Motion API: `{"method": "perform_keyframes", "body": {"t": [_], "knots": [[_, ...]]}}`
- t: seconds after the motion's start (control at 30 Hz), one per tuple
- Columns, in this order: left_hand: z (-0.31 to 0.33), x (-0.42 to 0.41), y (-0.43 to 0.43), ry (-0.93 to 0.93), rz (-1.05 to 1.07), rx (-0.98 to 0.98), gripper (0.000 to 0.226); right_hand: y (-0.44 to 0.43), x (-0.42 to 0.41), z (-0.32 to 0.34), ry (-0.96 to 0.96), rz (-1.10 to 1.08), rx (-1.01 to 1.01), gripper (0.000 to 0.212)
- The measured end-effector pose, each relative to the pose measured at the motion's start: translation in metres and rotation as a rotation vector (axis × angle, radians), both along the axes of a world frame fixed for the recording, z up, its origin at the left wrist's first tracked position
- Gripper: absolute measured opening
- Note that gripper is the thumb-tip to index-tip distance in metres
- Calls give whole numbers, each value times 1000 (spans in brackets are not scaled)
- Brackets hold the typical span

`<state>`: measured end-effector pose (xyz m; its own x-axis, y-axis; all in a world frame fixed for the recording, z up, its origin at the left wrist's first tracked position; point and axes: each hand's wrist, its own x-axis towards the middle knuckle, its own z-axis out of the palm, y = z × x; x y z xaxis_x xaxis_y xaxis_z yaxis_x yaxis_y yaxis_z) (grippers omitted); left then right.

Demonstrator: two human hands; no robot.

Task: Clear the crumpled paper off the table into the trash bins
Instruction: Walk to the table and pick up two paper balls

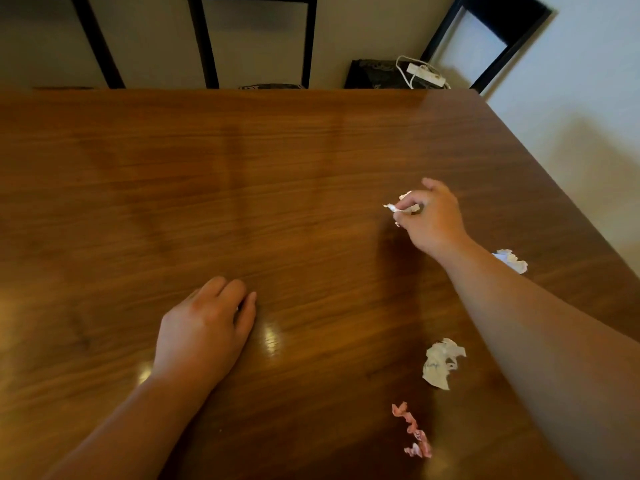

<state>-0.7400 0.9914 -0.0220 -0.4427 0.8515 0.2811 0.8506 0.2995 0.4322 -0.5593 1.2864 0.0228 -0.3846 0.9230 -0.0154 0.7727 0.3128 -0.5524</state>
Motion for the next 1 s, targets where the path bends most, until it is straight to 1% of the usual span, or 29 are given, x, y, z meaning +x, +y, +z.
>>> {"method": "perform_keyframes", "body": {"t": [0.07,0.17,0.27,0.33,0.4,0.47,0.5,0.53,0.57,0.6,0.67,0.7,0.73,0.8,0.87,0.93,1.0], "knots": [[1,0,0,-5,0,-2,24,4,-1,-1,-44,40,-61,24],[1,0,1,1,4,-1,23,8,-5,-3,-110,99,-77,5],[0,0,1,19,10,8,22,6,-8,-5,-161,145,62,7],[0,-1,1,26,10,7,21,2,-7,-7,-153,140,112,9],[0,-1,1,19,14,-3,20,-2,-5,-9,-120,113,106,9],[0,-1,1,14,21,-9,18,-9,-3,-9,-63,62,49,8],[0,-1,1,12,22,-11,17,-14,-3,-7,-1,13,-8,9],[0,0,1,9,22,-12,17,-20,-4,-5,102,-64,-96,11],[1,-1,2,7,21,-12,18,-26,-4,-2,265,-174,-235,13],[0,-1,2,8,19,-12,20,-35,-3,4,463,-312,-431,14],[1,-1,2,19,17,-18,21,-56,4,17,830,-560,-888,15],[1,-1,2,24,16,-28,20,-66,12,20,960,-640,-1046,16],[2,-2,2,27,16,-39,19,-78,21,24,1033,-695,-1143,19],[2,-2,1,35,23,-51,17,-102,39,31,1084,-749,-1258,19],[2,-1,0,42,30,-50,18,-129,60,39,1093,-778,-1332,17],[4,0,-1,43,38,-56,23,-154,82,50,1105,-769,-1382,19],[8,1,-3,36,57,-102,31,-181,104,61,1113,-804,-1411,20]]}}
